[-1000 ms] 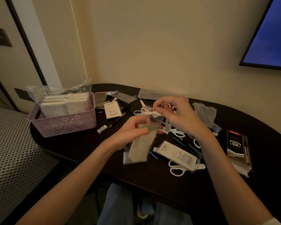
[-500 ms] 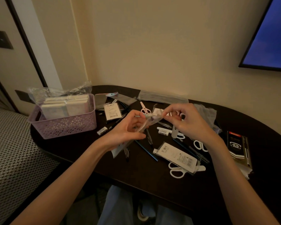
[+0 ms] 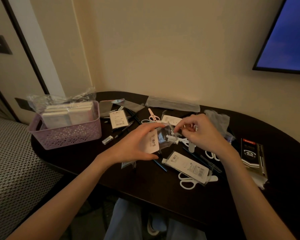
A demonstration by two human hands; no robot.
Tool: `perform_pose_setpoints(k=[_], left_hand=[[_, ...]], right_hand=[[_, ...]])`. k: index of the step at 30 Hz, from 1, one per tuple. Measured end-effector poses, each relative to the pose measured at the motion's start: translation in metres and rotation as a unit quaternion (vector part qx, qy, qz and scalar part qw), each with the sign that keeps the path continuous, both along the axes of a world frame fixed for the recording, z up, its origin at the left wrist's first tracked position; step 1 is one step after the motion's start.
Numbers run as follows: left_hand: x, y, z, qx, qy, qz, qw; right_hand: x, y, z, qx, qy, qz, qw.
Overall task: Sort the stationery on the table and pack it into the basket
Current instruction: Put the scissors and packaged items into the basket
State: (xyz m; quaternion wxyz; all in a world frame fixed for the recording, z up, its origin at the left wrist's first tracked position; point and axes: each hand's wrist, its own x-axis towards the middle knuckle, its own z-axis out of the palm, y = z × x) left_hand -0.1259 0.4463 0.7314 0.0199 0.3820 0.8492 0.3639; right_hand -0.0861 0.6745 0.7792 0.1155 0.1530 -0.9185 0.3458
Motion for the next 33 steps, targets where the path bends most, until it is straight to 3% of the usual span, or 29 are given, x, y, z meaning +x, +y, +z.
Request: perform_pose_setpoints(k=[5, 8, 10, 14, 24, 29, 33], left_hand=[[0.0, 0.002, -0.008, -0.014, 0.023, 0.068, 0.997], [-0.002, 0.003, -0.013, -0.029, 0.03, 0.115, 0.992], [-0.003, 0.003, -0.015, -0.032, 0.036, 0.129, 0.99], [-0.003, 0.004, -0.014, -0.034, 0.052, 0.136, 0.989], [-0.001, 0.008, -0.012, -0.002, 0.055, 0.139, 0.989], [0.003, 0.019, -0.013, 0.012, 0.074, 0.137, 0.988], [0.004, 0.024, -0.016, 0.031, 0.068, 0.151, 0.986]], right_hand=[[0.002, -0.001, 0.001, -0.144, 0.103, -0.061, 0.982], [0.009, -0.004, 0.012, -0.275, 0.168, -0.022, 0.946], [0.013, -0.008, 0.019, -0.308, 0.196, 0.017, 0.931], [0.014, -0.014, 0.017, -0.301, 0.189, 0.02, 0.935], [0.005, -0.027, -0.016, -0.267, 0.186, -0.084, 0.942], [0.005, -0.037, -0.024, -0.335, 0.139, -0.141, 0.921], [0.007, -0.037, -0.023, -0.327, 0.091, -0.148, 0.929]])
